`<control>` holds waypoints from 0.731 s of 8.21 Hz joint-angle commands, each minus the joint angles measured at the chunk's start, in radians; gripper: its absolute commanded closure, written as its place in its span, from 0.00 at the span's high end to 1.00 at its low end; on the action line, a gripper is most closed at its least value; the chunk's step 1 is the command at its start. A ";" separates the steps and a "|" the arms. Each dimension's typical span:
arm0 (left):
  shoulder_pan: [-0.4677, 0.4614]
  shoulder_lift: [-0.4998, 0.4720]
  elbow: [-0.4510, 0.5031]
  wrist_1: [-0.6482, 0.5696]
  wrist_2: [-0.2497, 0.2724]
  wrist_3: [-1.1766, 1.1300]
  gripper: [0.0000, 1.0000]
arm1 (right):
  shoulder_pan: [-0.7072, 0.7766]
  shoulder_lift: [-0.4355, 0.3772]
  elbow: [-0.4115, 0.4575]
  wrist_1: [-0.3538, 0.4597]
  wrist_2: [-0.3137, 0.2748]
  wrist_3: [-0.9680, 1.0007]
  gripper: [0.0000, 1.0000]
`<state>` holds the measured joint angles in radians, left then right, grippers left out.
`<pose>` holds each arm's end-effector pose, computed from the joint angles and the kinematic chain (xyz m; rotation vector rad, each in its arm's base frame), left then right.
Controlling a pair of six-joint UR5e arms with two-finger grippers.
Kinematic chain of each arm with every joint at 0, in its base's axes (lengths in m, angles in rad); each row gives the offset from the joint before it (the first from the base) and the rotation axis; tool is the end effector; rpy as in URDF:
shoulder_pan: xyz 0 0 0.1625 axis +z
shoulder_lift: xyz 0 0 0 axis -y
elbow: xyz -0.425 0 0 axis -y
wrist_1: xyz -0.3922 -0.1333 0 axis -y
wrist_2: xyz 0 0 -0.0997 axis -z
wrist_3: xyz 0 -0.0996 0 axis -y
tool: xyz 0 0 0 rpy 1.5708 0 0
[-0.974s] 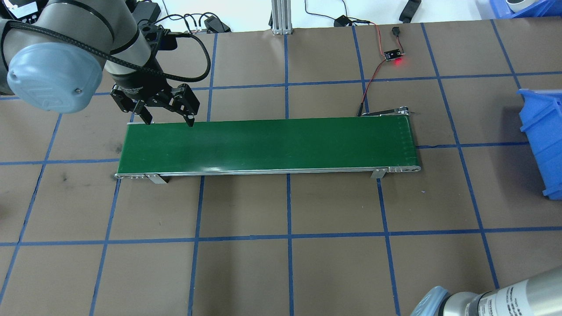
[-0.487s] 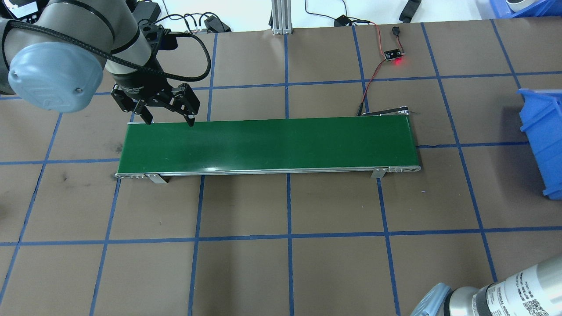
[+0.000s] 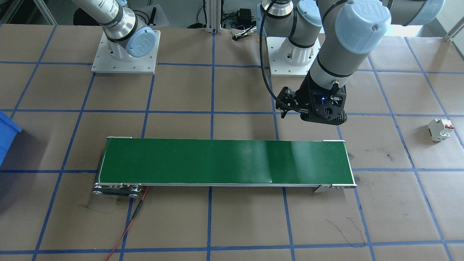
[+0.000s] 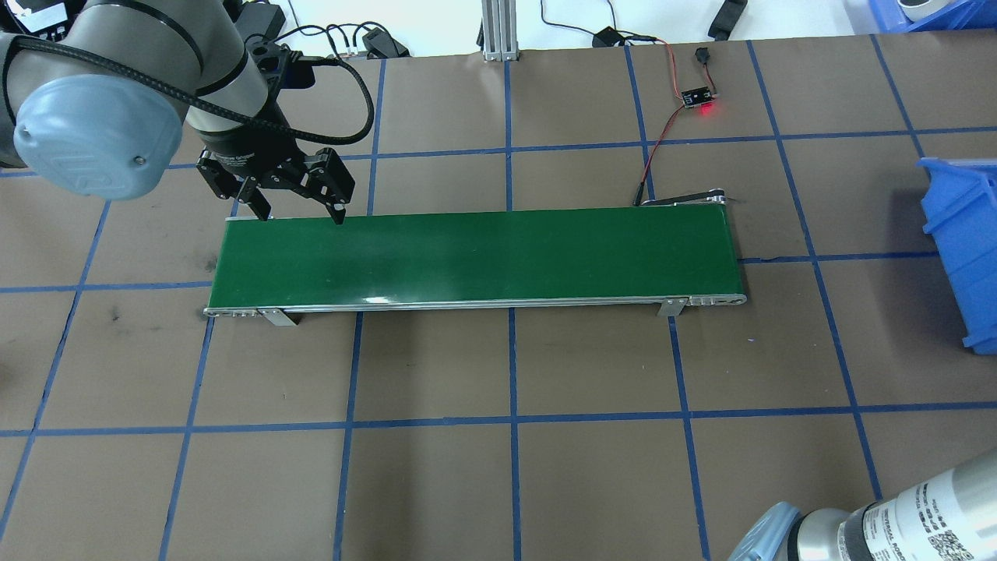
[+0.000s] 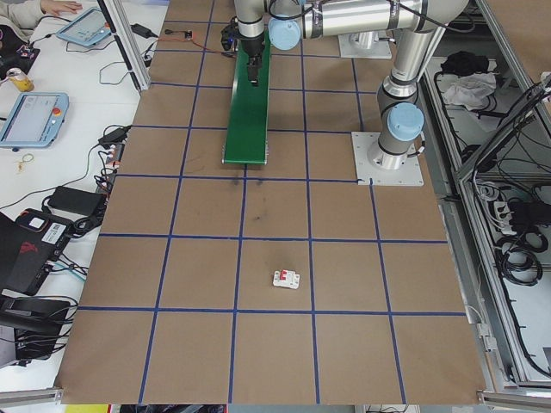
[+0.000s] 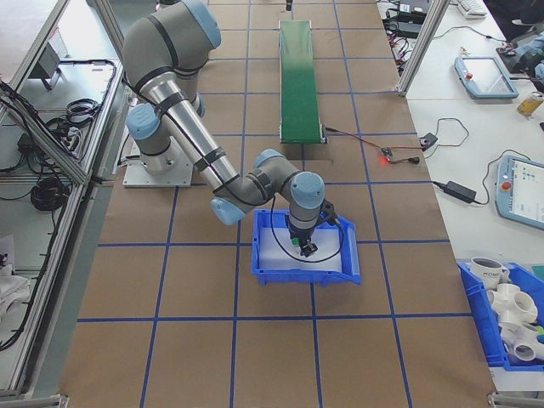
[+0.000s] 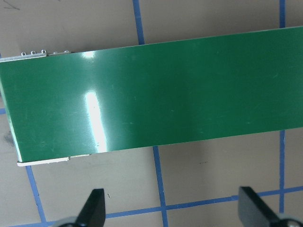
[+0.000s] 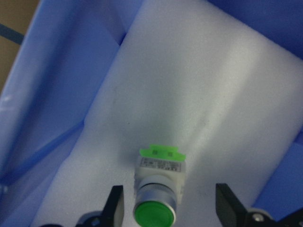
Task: Move button from left to right
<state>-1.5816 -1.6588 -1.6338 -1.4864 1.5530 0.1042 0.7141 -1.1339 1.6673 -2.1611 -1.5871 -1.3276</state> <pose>-0.1407 -0.5165 0.4209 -0.1783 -3.1139 -0.1025 -0.3844 -0.5074 0.2544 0.7186 -2.9986 0.0181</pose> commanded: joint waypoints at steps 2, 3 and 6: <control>0.000 -0.001 0.000 0.000 -0.001 -0.001 1.00 | -0.001 -0.097 0.002 0.064 0.005 -0.021 1.00; 0.000 -0.001 0.000 0.000 -0.001 0.000 1.00 | -0.001 -0.171 0.002 0.145 0.009 -0.012 1.00; 0.000 -0.001 0.000 0.000 -0.001 0.000 1.00 | 0.123 -0.332 -0.006 0.341 0.015 0.219 1.00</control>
<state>-1.5815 -1.6598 -1.6336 -1.4864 1.5524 0.1037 0.7442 -1.3802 1.6685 -1.9258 -1.5762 -1.2585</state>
